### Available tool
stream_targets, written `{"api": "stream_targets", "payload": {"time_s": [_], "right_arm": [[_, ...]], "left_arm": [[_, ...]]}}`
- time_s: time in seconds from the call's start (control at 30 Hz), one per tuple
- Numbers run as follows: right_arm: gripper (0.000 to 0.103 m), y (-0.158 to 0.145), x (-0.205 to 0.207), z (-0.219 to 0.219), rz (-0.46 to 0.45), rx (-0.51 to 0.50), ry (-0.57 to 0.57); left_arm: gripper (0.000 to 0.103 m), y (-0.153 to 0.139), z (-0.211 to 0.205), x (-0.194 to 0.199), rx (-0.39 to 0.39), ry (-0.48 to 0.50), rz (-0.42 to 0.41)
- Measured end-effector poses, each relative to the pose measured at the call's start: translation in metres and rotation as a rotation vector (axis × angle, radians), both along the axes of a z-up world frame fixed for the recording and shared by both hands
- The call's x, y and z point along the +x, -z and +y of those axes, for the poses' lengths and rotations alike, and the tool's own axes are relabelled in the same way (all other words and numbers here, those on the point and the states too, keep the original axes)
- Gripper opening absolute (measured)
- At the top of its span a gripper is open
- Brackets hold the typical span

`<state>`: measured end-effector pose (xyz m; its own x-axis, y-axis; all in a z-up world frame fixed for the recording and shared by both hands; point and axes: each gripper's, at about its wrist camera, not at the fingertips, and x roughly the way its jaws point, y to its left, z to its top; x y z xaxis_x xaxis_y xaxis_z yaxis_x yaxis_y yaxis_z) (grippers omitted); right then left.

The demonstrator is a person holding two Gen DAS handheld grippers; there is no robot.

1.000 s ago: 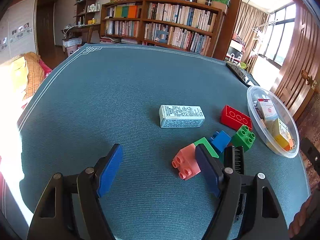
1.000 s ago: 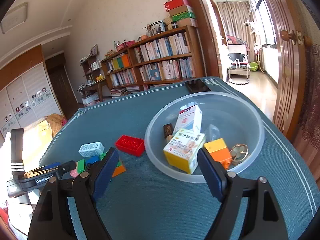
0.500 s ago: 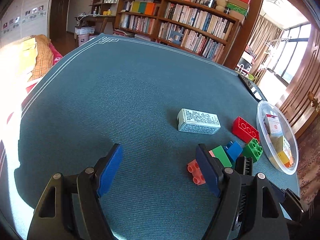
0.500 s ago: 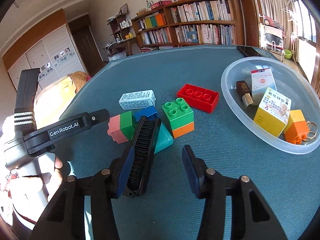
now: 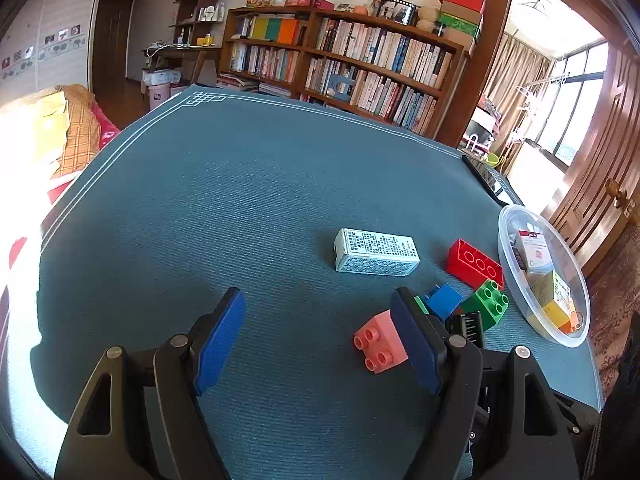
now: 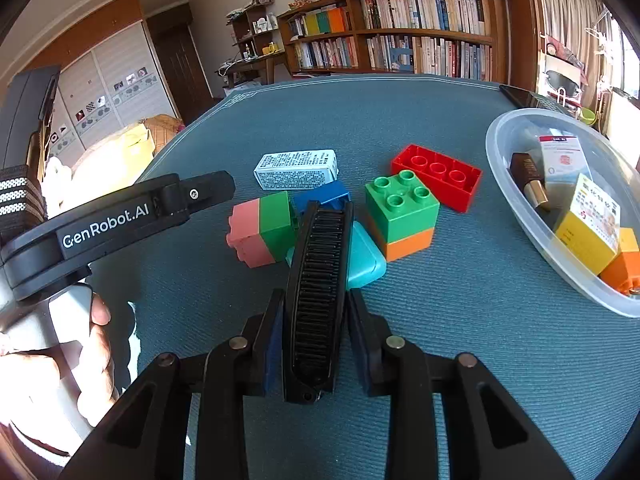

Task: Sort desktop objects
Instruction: 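Lower the right tool onto the black comb and close on it, then close the left tool on the pink-and-green block while right tool holds the comb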

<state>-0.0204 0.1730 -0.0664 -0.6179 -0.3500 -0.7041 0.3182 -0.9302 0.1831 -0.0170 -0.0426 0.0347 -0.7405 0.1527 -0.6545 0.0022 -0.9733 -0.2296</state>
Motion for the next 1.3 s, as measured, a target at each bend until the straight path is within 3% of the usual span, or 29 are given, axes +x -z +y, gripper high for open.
{"api": "stream_targets", "payload": {"time_s": [0.27, 0.57, 0.87, 1.3], "right_arm": [[0.032, 0.000, 0.009, 0.025, -0.008, 0.010, 0.050], [0.030, -0.001, 0.018, 0.054, -0.019, -0.012, 0.117], [0.030, -0.002, 0.018, 0.051, -0.017, 0.005, 0.117], [0.031, 0.001, 0.018, 0.050, -0.014, 0.014, 0.122]], "left_arm": [[0.078, -0.001, 0.014, 0.001, -0.013, 0.074, 0.025], [0.078, 0.007, 0.042, -0.001, -0.106, 0.167, 0.021], [0.078, 0.014, 0.038, -0.003, -0.015, 0.211, -0.036], [0.078, 0.020, 0.042, -0.005, -0.034, 0.205, -0.065]]}}
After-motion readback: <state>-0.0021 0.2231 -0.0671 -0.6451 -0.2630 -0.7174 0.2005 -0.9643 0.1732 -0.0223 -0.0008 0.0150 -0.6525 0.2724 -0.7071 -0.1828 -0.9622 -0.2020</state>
